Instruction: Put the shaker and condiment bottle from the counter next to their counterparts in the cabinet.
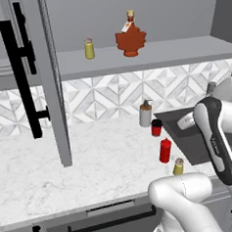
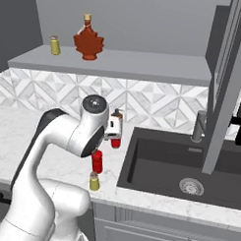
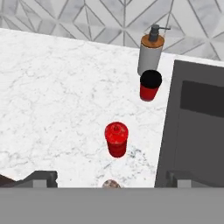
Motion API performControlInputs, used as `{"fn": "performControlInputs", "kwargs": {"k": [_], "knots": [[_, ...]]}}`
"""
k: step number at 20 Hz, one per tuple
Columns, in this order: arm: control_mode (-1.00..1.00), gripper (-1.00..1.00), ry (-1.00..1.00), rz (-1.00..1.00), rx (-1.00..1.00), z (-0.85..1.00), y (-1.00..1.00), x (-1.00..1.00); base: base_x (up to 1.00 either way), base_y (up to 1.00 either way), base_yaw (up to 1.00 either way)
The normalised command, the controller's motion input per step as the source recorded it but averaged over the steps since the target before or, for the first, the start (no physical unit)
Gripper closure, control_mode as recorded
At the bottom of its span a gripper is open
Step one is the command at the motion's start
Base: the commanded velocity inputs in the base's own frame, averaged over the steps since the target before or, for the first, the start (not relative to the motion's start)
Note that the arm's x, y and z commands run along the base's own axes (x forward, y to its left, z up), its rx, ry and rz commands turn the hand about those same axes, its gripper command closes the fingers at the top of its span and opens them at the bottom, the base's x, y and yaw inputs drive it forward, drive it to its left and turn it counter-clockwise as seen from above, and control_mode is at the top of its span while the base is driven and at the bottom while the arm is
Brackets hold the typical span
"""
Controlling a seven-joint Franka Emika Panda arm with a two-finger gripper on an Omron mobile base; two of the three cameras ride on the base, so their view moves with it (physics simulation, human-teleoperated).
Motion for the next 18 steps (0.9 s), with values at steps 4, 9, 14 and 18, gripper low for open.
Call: {"fn": "performControlInputs", "kwargs": {"k": [4,9,14,18], "knots": [[-1.00,-1.00,-0.15,0.26,-0.01,-0.31,-0.14,-0.36,0.00,0.00,0.00],[-1.00,-1.00,-0.21,0.19,-0.03,-0.27,-0.03,-0.55,0.00,0.00,0.00],[-1.00,-1.00,-0.20,0.18,0.00,-0.24,-0.12,-0.48,0.00,0.00,0.00],[-1.00,-1.00,-0.19,0.26,0.01,-0.12,-0.27,-0.07,0.00,0.00,0.00]]}}
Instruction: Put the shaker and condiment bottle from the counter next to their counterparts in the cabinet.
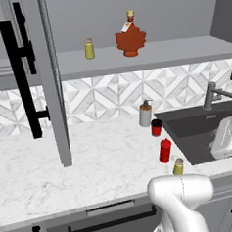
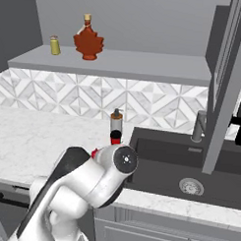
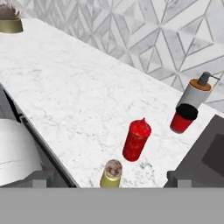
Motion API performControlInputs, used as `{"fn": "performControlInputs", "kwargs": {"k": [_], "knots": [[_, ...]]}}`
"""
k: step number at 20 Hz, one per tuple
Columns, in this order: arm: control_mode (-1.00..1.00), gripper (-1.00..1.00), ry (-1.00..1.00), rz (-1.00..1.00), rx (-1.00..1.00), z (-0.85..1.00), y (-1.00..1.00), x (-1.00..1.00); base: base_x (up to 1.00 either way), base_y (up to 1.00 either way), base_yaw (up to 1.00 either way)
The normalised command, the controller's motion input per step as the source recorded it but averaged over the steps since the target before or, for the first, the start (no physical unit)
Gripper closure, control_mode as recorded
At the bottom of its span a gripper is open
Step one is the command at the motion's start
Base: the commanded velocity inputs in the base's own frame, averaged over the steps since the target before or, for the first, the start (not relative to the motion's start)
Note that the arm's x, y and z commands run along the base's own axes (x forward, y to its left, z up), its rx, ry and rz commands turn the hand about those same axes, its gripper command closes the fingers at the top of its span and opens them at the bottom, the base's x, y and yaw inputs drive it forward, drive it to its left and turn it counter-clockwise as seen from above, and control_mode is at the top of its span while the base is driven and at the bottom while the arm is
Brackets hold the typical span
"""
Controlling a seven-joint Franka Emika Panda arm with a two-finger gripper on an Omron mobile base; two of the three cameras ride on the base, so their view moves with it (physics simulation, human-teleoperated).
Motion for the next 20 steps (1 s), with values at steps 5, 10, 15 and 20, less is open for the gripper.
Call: {"fn": "performControlInputs", "kwargs": {"k": [5,10,15,20], "knots": [[-1.00,-1.00,-0.21,0.27,0.00,-0.20,-0.24,0.00,0.00,0.00,0.00],[-1.00,-1.00,-0.08,0.20,0.02,-0.30,-0.24,0.06,0.00,0.00,0.00],[-1.00,-1.00,-0.04,0.25,0.05,-0.25,-0.18,0.00,0.00,0.00,0.00],[-1.00,-1.00,0.00,0.15,0.04,-0.23,-0.05,0.00,0.00,0.00,0.00]]}}
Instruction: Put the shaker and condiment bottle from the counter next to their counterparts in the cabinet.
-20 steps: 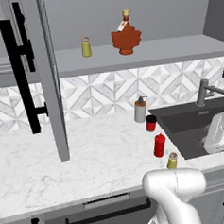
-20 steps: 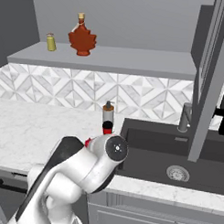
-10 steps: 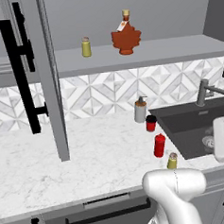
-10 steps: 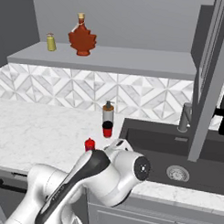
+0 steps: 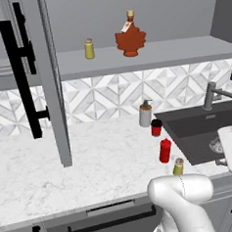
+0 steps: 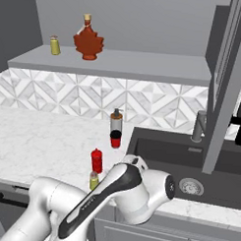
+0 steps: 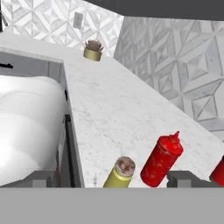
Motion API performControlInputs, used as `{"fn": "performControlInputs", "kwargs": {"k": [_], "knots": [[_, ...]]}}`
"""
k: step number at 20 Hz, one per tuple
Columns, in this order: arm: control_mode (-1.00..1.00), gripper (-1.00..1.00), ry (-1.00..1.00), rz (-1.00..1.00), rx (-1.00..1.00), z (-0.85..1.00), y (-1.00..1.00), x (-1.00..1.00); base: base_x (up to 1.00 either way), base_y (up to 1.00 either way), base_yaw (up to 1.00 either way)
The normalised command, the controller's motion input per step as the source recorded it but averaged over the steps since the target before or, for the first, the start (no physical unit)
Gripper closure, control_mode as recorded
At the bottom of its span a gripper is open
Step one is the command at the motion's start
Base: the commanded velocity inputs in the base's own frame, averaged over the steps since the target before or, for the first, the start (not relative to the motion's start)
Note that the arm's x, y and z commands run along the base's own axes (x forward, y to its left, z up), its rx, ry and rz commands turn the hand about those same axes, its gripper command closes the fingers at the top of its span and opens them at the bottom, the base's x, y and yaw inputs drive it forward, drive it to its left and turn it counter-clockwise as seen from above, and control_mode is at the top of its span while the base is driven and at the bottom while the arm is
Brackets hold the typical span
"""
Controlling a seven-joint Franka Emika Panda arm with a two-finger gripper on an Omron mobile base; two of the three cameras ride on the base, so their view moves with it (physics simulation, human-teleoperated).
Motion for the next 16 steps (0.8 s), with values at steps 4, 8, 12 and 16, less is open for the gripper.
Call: {"fn": "performControlInputs", "kwargs": {"k": [4,8,12,16], "knots": [[-1.00,-1.00,0.00,0.02,0.00,-0.42,-0.01,0.11,0.00,0.00,0.00],[-1.00,-1.00,-0.01,0.00,0.00,-0.43,0.00,0.25,0.00,0.00,0.00],[-1.00,-1.00,-0.01,0.00,0.00,-0.17,0.03,0.23,0.00,0.00,0.00],[-1.00,-1.00,-0.01,0.00,0.00,-0.04,0.00,0.01,0.00,0.00,0.00]]}}
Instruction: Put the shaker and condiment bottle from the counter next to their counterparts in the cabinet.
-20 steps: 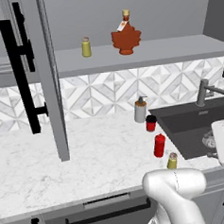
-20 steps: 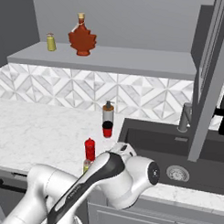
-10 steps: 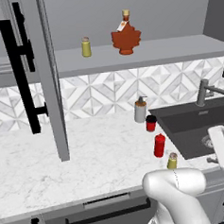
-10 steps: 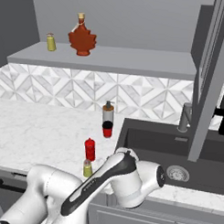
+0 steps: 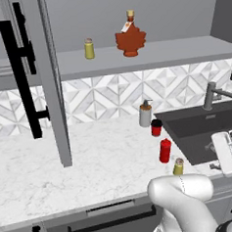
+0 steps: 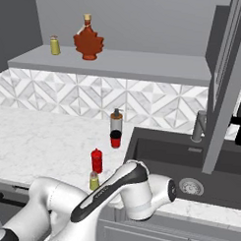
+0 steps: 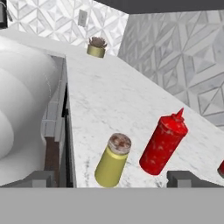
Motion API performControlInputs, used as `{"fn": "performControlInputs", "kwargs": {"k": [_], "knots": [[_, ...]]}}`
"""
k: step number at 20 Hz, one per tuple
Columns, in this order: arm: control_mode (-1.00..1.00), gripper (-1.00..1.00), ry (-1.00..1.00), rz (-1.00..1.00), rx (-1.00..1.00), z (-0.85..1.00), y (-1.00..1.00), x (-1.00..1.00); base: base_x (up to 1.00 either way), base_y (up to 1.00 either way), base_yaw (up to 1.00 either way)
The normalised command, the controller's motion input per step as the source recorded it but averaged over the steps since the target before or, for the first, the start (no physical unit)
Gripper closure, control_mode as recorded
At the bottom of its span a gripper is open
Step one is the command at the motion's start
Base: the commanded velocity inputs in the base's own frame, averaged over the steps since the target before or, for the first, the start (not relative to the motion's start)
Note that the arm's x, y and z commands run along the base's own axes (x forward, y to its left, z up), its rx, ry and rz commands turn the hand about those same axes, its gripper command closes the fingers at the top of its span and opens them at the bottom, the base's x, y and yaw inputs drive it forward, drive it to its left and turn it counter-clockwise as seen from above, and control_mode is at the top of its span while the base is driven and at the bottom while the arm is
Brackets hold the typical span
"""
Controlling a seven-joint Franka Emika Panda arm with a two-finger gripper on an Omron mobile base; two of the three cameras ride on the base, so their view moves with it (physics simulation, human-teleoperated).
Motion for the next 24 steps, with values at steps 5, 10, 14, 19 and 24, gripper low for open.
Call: {"fn": "performControlInputs", "kwargs": {"k": [5,10,14,19,24], "knots": [[-1.00,-1.00,0.00,0.00,0.00,-0.20,0.09,-0.01,0.00,0.00,0.00],[-1.00,-1.00,0.00,0.00,0.00,-0.21,0.27,0.00,0.00,0.00,0.00],[-1.00,-1.00,0.00,0.00,0.00,-0.06,0.26,-0.02,0.00,0.00,0.00],[-1.00,-1.00,0.00,0.00,0.00,-0.10,0.04,0.00,0.00,0.00,0.00],[-1.00,-1.00,0.00,0.00,0.00,-0.30,0.01,0.00,0.00,0.00,0.00]]}}
